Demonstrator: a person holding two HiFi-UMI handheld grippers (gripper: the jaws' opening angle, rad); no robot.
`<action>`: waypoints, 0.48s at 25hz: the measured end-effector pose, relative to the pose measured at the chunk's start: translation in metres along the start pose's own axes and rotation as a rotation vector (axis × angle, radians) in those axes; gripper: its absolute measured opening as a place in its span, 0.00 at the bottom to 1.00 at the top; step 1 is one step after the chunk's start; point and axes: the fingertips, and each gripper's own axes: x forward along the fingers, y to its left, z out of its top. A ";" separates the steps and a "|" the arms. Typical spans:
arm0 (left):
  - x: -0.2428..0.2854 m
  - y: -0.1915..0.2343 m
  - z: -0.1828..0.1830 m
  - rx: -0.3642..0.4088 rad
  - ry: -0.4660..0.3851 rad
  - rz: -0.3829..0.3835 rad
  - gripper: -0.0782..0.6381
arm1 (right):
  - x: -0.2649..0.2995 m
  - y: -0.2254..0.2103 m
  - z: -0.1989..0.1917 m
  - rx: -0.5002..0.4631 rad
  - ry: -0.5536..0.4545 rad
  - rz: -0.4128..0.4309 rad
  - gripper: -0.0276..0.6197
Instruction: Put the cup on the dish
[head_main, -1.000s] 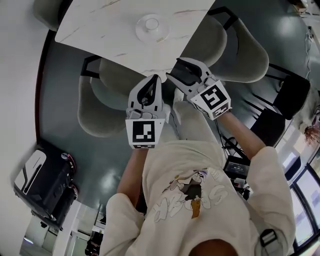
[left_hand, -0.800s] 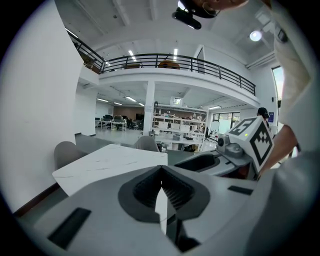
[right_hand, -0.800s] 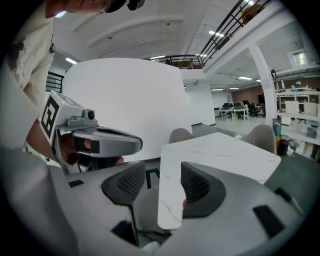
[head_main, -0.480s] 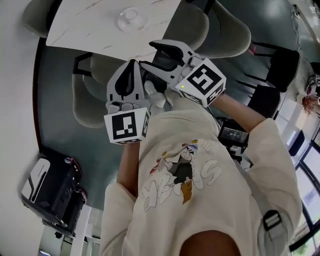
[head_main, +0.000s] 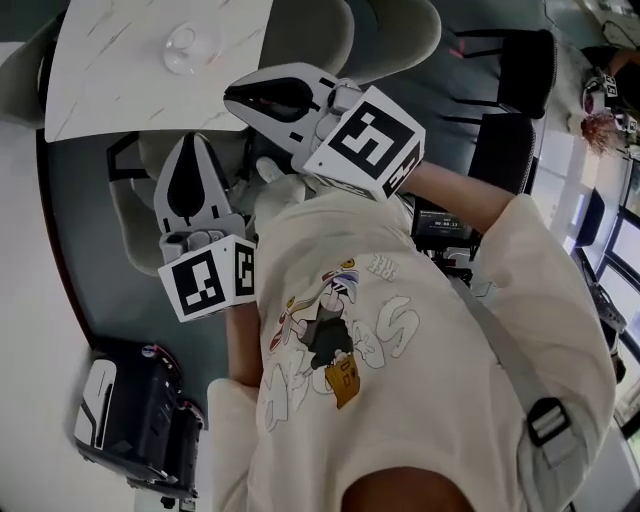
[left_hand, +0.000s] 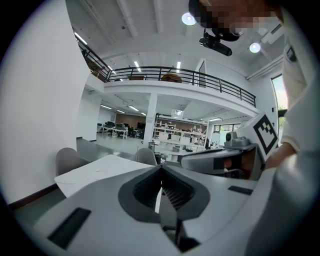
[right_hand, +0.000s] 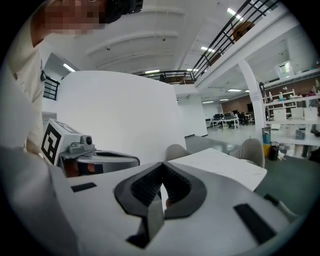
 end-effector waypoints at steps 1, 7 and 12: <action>0.000 -0.001 0.002 0.007 -0.003 -0.002 0.11 | -0.002 -0.001 -0.002 0.003 0.009 -0.004 0.05; 0.000 -0.016 0.006 0.030 -0.001 -0.010 0.11 | -0.020 0.002 -0.010 0.030 0.036 0.008 0.05; -0.003 -0.024 0.002 0.020 0.010 -0.028 0.11 | -0.024 0.007 -0.011 0.029 0.042 0.006 0.05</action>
